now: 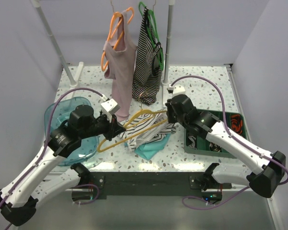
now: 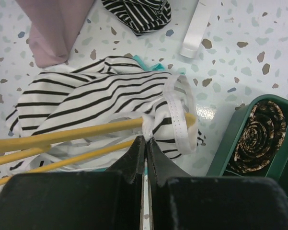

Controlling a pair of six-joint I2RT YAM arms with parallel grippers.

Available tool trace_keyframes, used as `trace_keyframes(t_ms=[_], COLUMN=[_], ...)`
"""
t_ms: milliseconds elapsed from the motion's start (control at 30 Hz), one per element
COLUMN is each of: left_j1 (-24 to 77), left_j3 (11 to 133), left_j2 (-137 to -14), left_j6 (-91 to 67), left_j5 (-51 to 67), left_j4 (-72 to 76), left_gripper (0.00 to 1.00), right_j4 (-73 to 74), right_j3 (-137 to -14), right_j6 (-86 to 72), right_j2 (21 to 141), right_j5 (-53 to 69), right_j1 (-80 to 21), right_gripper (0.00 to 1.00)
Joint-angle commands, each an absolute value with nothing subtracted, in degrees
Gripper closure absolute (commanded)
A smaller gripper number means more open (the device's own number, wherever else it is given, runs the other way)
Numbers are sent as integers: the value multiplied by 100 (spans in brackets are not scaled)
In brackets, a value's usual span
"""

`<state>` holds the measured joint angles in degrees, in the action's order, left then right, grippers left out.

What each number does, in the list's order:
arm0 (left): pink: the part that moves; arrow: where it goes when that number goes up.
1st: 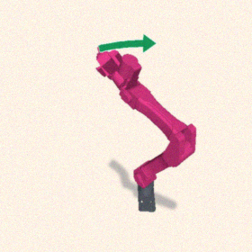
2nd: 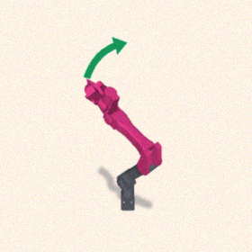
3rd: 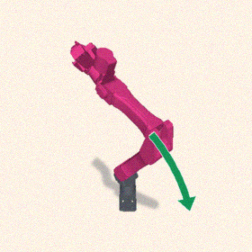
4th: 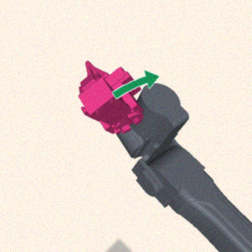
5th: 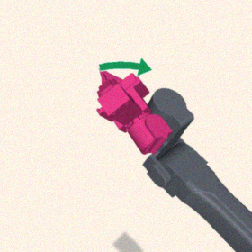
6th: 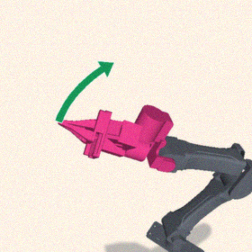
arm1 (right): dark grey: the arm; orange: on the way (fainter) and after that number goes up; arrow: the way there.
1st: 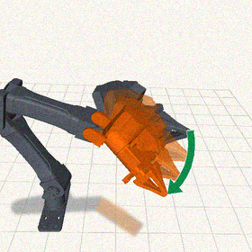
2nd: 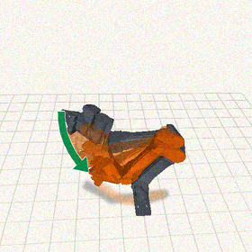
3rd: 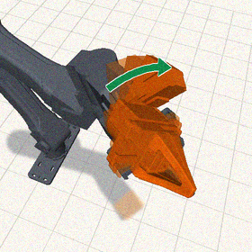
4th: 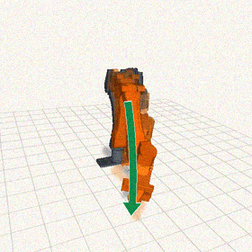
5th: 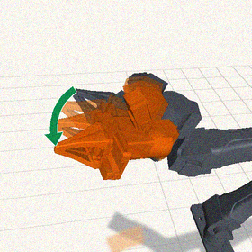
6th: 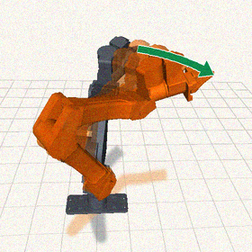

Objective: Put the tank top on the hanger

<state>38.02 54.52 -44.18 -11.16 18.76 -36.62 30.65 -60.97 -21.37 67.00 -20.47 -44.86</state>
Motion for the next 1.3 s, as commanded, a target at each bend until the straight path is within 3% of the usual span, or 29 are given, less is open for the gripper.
trace_keyframes(t_ms=[0, 433, 767, 1000, 1067, 1167, 1267], left_j1=[3849, 4008, 4192, 4534, 4675, 4842, 4948], left_j3=[5309, 4166, 3929, 3841, 3841, 3832, 3850], left_j2=[-4500, -4421, -4605, -4965, -5053, -5176, -5291], left_j6=[-1283, -1889, -2127, -2232, -2267, -2276, -2285], left_j5=[1777, 1723, 1618, 1398, 1293, 1134, 967], left_j4=[-2804, -933, -387, -88, 121, 255, 281], left_gripper=[100, 100, 100, 100, 100, 100, 100], right_j4=[3216, 3278, 3129, 2628, 2663, 2603, 2191], right_j3=[-6530, -6811, -6715, -6293, -6284, -6162, -5916], right_j6=[-2136, -2188, -2118, -2100, -2109, -2057, -1890], right_j2=[6601, 6592, 6381, 5994, 6029, 5872, 5503], right_j5=[-2276, -2329, -2197, -2136, -2153, -2127, -1874], right_j1=[-4658, -4860, -4860, -4860, -4869, -4869, -4860], right_gripper=[100, 100, 100, 93, 89, 54, 44])
